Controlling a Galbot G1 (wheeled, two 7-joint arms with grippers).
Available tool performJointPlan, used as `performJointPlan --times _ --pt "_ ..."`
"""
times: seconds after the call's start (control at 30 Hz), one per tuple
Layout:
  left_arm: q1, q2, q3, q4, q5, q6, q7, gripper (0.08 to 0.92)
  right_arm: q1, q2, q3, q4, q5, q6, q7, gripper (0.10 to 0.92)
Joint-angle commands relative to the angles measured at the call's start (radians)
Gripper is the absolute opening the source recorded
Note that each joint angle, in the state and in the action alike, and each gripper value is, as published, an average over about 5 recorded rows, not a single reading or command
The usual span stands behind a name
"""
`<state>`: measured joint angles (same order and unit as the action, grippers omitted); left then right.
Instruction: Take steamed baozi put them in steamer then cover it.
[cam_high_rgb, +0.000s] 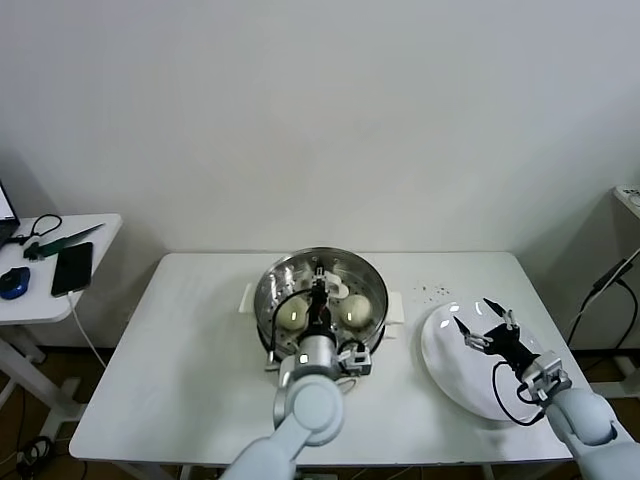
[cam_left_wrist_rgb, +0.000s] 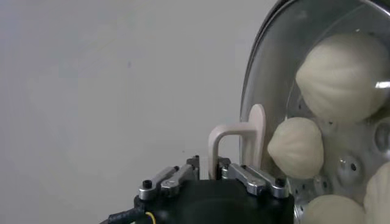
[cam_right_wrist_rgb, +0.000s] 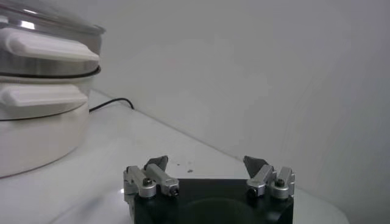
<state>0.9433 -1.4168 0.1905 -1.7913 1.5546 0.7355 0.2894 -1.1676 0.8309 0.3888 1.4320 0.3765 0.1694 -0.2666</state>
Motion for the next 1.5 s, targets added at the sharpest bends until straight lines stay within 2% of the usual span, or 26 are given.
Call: performJointPlan --times 0.03,0.17,0.3,0.53,0.63,0.77,0.93,1.07,1.23,1.5 --pt "0.038 0.054 0.002 -0.138 -0.055 0.04 0.016 0.336 0.004 -0.002 0.0 0.003 0.0 -0.018 0.0 0.823" --pt "0.076 0.087 0.0 -0.205 -0.091 0.042 0.005 0.449 0.007 -0.003 0.0 0.007 0.003 -0.036 0.001 0.823" --pt "0.103 0.128 -0.012 -0.264 -0.166 0.035 -0.041 0.561 0.007 -0.005 0.001 0.015 0.011 -0.065 0.012 0.823" --pt "0.178 0.195 -0.083 -0.347 -0.395 -0.043 -0.193 0.764 0.008 -0.002 0.009 0.043 0.002 -0.135 0.037 0.823" --pt "0.229 0.219 -0.139 -0.367 -0.533 -0.103 -0.25 0.811 0.008 0.002 0.018 0.058 0.004 -0.163 0.047 0.823" --pt "0.317 0.239 -0.233 -0.396 -0.693 -0.226 -0.323 0.822 0.009 0.007 0.026 0.06 0.022 -0.156 0.051 0.823" --pt "0.412 0.231 -0.346 -0.409 -0.899 -0.373 -0.384 0.823 0.009 0.015 0.029 0.063 0.023 -0.142 0.053 0.823" --pt "0.467 0.199 -0.479 -0.383 -1.08 -0.527 -0.394 0.823 -0.001 0.025 0.037 0.082 0.012 -0.119 0.053 0.823" --pt "0.517 0.158 -0.636 -0.335 -1.304 -0.659 -0.4 0.823 -0.035 0.026 0.058 0.131 -0.004 -0.093 0.056 0.823" --pt "0.613 0.057 -0.821 -0.287 -1.597 -0.748 -0.403 0.823 -0.081 0.072 0.104 0.169 -0.004 -0.088 0.061 0.823"
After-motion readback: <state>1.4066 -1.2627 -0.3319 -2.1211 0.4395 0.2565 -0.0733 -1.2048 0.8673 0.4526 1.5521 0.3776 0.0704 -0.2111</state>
